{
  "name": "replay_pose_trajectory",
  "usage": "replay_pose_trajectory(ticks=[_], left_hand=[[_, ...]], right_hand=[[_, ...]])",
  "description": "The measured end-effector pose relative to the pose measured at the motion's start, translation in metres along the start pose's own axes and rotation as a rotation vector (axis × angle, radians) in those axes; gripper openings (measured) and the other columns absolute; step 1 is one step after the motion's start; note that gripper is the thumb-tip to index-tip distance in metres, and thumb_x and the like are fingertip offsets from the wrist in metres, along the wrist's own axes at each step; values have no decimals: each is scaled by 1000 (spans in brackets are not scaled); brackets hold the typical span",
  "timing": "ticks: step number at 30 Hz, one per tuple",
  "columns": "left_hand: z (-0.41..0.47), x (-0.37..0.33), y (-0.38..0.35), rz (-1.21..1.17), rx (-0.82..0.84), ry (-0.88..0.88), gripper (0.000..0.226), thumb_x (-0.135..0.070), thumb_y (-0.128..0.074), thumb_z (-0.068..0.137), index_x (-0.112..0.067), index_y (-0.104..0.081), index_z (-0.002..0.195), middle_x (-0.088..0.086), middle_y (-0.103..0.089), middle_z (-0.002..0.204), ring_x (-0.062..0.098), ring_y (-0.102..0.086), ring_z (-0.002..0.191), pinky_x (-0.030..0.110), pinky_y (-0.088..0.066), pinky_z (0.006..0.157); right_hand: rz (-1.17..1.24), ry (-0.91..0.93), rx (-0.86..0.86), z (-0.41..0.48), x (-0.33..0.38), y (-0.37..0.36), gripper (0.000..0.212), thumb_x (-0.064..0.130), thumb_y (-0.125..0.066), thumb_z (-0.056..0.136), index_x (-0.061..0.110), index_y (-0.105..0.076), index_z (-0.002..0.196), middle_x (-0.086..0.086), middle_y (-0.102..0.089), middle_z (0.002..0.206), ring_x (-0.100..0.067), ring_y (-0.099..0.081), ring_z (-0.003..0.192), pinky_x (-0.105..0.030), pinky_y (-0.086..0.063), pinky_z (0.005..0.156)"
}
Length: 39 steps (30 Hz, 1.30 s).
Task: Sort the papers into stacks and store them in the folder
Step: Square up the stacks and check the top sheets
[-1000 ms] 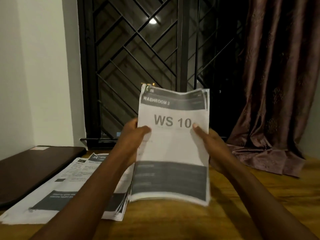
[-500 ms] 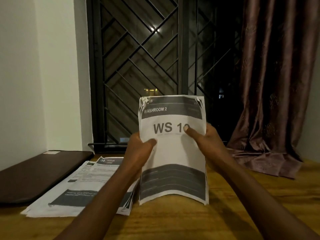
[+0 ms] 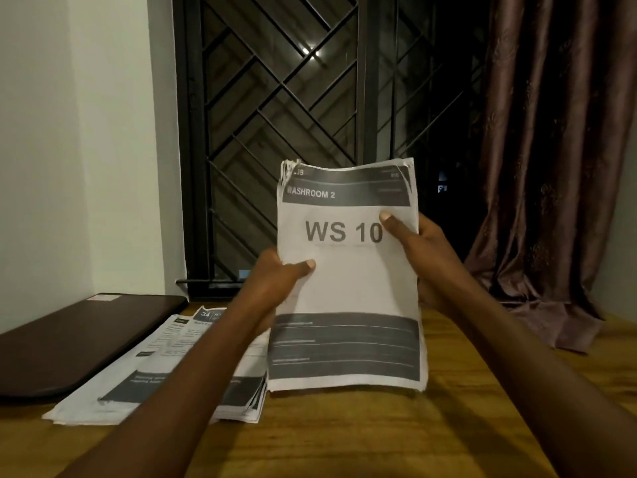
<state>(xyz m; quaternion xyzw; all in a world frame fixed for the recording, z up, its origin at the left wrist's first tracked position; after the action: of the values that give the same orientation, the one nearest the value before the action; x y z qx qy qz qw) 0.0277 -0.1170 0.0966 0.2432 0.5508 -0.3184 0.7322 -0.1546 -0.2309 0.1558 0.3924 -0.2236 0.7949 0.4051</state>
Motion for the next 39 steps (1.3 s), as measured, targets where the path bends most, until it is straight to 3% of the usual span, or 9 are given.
replay_pose_trajectory(ticks=[6,10,16,19,22,24,30,34,39], left_hand=[[-17,45,9,-76,317,371,40,2,-65,77,-8,-65,116,18,-71,112,34,-71,96,47,-58,79],[-17,87,33,-35,296,436,49,2,-71,72,-7,-63,120,18,-71,113,38,-68,104,53,-54,91],[26,68,73,329,-166,36,21,1,-62,90,-13,-57,105,18,-66,113,24,-60,90,37,-54,78],[35,42,27,690,-121,-212,39,-11,-58,96,-16,-51,134,9,-61,124,8,-60,81,9,-44,65],[52,50,-31,786,55,-327,46,-20,-58,97,-20,-49,141,8,-55,138,21,-59,116,18,-44,92],[62,64,-61,827,166,-346,42,-25,-60,95,-20,-55,136,6,-59,133,24,-56,122,34,-45,102],[75,96,-78,742,149,-311,21,-22,-60,95,-26,-63,75,-5,-63,76,12,-61,75,18,-37,60],[71,117,-75,680,124,-291,25,-23,-56,98,-29,-58,74,-7,-61,76,-1,-55,69,16,-41,59],[67,123,-77,696,112,-289,19,-25,-53,99,-27,-57,80,-11,-58,76,0,-55,67,7,-35,51]], right_hand=[[-186,-46,-46,21,-38,11,24,31,-51,98,12,-64,102,-14,-71,92,-31,-70,83,-50,-57,79],[-183,-238,-46,12,-112,-1,21,25,-51,98,12,-65,90,-11,-70,85,-26,-68,76,-37,-56,75],[-233,-219,-48,-4,-164,-13,22,23,-53,97,7,-67,91,-11,-72,88,-28,-69,82,-37,-54,73],[-200,-238,-25,-12,-182,-16,19,24,-54,96,11,-68,95,-8,-73,89,-25,-71,83,-41,-56,78],[-191,-254,-12,-14,-188,-16,17,25,-55,96,14,-67,91,-8,-73,87,-22,-71,77,-37,-57,72],[-201,-229,-7,-12,-185,-15,17,26,-54,96,15,-67,93,-5,-72,85,-15,-70,72,-26,-56,64],[-310,-259,88,-10,-185,-12,32,45,-49,95,22,-68,84,0,-72,79,-15,-70,71,-33,-56,66],[-563,-256,169,7,-172,37,19,22,-56,95,23,-66,110,10,-64,106,-5,-59,93,-16,-45,70],[-793,-486,541,-16,-216,37,47,19,-74,80,32,-60,123,12,-58,125,-9,-53,113,-21,-43,86]])
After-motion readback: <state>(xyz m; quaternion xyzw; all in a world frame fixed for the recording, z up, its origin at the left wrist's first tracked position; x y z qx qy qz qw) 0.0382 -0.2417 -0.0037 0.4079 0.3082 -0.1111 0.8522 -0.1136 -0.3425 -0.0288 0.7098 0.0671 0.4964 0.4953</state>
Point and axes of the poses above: each hand's wrist, its own z-axis towards the middle knuckle, its own y-axis out of the back of the hand, x = y × z, the point moved 10 cm from there along z, towards the middle knuckle
